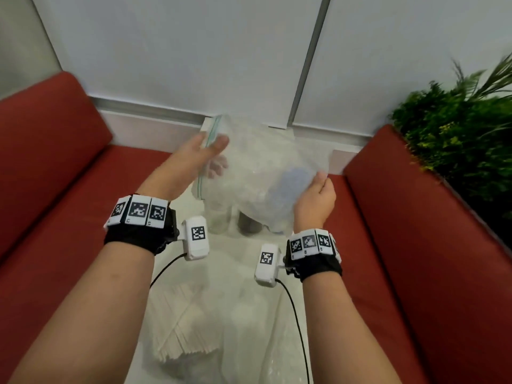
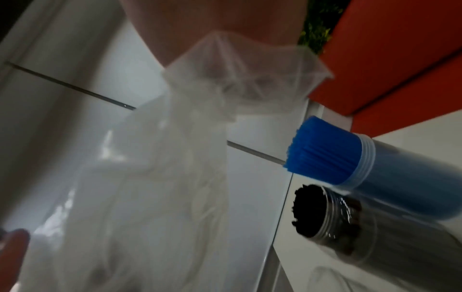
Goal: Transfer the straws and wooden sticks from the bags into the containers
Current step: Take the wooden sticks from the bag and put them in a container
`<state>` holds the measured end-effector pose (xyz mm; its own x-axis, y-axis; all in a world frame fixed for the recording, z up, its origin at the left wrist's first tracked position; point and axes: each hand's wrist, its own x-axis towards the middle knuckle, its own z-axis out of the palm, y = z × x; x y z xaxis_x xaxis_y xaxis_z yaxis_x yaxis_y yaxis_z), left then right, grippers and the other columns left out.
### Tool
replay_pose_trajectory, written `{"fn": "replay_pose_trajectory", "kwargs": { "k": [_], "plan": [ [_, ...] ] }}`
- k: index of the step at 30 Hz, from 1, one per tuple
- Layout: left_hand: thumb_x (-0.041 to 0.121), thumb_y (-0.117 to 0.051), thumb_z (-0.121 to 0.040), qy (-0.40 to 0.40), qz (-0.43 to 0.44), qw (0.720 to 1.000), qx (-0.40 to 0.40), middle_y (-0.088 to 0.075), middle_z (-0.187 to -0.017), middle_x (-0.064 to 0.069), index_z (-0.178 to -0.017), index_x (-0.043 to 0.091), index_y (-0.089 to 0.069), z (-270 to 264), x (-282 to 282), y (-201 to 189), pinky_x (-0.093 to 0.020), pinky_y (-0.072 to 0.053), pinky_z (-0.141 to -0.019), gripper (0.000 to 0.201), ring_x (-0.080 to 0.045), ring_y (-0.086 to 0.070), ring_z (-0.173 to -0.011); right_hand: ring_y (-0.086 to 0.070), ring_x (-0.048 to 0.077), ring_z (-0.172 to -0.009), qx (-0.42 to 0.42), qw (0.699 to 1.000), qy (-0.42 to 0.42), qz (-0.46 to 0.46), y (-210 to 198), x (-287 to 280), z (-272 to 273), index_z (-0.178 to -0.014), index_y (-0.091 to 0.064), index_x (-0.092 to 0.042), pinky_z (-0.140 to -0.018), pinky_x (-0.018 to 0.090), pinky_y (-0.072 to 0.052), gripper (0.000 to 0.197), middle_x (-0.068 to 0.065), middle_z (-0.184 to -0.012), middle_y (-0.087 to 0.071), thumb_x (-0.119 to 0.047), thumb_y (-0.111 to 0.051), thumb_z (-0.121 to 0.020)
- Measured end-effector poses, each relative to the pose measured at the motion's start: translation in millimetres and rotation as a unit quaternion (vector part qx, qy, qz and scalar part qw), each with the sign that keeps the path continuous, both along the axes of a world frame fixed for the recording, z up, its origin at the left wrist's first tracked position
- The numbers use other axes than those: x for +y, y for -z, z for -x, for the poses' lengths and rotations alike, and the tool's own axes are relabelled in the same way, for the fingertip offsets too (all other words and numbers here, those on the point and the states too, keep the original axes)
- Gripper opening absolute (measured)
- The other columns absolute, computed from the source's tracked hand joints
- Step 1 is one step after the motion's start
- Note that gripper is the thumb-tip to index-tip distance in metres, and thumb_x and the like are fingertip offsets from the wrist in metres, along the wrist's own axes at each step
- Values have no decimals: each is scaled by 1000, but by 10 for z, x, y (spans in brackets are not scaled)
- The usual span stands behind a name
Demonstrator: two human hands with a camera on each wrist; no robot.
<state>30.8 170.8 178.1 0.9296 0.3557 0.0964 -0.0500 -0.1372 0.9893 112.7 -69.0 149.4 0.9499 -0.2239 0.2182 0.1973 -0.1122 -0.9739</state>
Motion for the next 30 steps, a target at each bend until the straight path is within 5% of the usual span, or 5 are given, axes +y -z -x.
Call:
{"fn": "replay_pose_trajectory", "kwargs": {
  "k": [4, 10, 23, 27, 30],
  "plan": [
    [24, -85, -72, 146, -32, 980, 133, -71, -104, -7, -119, 33, -51, 103, -94, 240, -31, -57, -72, 59, -16, -72, -90, -58, 18, -75, 25, 998, 41, -42, -33, -111, -72, -92, -63, -3, -69, 30, -46, 41, 2, -81, -64, -33, -40, -110],
    [-2, -55, -79, -157, -207, 965, 37, -63, -66, 3, -91, 12, -68, 7, -69, 222, -6, -41, -49, 23, -5, -58, -55, -45, 8, -58, 6, 997, 71, -7, 44, -183, -27, -79, -54, -12, -55, 25, -36, 40, -6, -66, -52, -35, -41, -109],
    [1, -50, -97, -161, 153, 957, -186, -61, -77, 2, -113, 7, -63, -159, -265, -141, -19, -42, -55, 21, -7, -47, -56, -60, 21, -88, 215, 974, -32, -60, 268, -357, -121, -123, -48, 2, -68, 28, -52, 39, 8, -105, -59, -34, -49, -106],
    [-12, -57, -88, -65, 304, 936, -166, -64, -102, -12, -131, 0, -49, -157, -334, -189, -35, -57, -83, 45, -22, -66, -88, -73, 27, -100, 238, 932, -214, -170, 150, -419, -102, -154, 11, -42, -76, 42, -62, 106, 3, -125, -64, -65, -67, -85],
    [-21, -56, -81, -100, 252, 951, -152, -56, -115, -17, -124, 3, -54, -188, -441, -178, -34, -57, -84, 49, -27, -67, -93, -76, 28, -87, 228, 914, -325, -83, 93, -492, -108, -149, 6, -60, -69, 36, -59, 128, -1, -132, -61, -64, -88, -62]
  ]
}}
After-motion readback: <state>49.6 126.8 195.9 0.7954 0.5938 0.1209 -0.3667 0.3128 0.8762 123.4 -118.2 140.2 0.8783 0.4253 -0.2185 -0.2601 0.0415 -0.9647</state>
